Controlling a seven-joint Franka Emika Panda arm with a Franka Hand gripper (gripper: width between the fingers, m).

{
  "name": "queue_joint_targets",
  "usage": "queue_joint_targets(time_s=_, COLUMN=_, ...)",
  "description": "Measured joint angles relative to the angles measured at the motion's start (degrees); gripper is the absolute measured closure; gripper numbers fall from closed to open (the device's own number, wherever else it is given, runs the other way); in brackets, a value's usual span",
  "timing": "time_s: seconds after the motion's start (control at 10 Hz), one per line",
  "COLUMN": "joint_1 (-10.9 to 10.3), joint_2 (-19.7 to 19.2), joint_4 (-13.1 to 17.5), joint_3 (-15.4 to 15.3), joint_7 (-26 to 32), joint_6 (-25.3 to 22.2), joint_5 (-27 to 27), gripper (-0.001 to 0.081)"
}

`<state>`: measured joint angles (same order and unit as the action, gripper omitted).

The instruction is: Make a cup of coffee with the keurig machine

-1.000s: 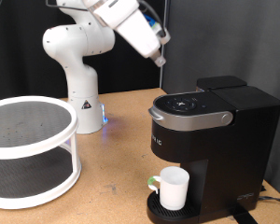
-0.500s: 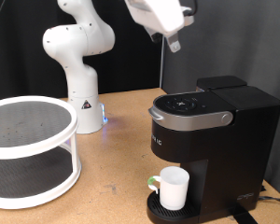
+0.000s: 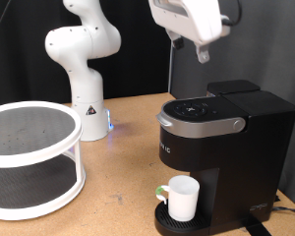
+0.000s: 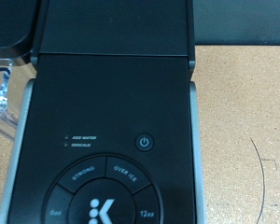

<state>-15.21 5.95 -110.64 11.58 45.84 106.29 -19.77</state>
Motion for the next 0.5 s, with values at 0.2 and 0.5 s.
queue_joint_targets(time_s=0.2, joint_1=-0.10, joint_2=-1.84, joint_4=0.18, joint_3=-0.63, joint_7=0.46, joint_6=0.07, joint_5=0.38, gripper=0.0003)
queue_joint_targets(time_s=0.5, joint_1=-0.30, joint_2=-2.80, joint_4=-2.25, joint_3=-1.53, joint_7=2.57, joint_6=3.09, joint_5=2.45, gripper=0.0003)
